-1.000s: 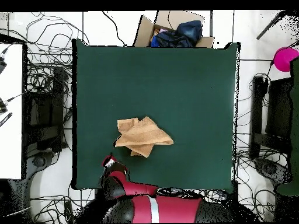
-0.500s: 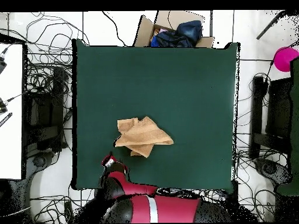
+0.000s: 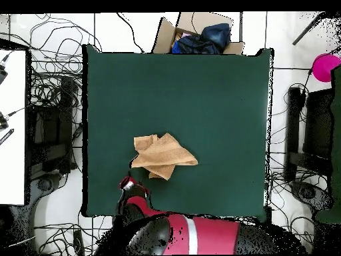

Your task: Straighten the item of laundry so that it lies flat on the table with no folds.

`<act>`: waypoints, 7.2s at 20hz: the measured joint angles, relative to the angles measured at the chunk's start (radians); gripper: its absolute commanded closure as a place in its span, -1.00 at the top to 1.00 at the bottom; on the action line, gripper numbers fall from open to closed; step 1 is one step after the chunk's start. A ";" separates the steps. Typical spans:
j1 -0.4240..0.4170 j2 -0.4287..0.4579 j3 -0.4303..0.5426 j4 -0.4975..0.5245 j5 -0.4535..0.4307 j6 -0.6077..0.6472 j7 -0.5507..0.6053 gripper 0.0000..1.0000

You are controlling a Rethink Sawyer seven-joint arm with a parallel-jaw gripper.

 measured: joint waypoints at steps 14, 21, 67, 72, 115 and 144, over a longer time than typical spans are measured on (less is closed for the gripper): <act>-0.122 0.054 0.078 -0.001 -0.054 -0.086 0.000 1.00; -0.154 0.072 0.138 -0.001 -0.070 -0.105 0.000 1.00; -0.011 0.015 0.006 -0.008 -0.072 -0.105 0.000 1.00; -0.011 0.016 0.006 -0.016 -0.072 -0.111 0.000 1.00; -0.176 0.073 0.184 -0.010 -0.089 -0.251 0.049 1.00; -0.128 0.074 0.183 -0.013 -0.089 -0.252 0.084 1.00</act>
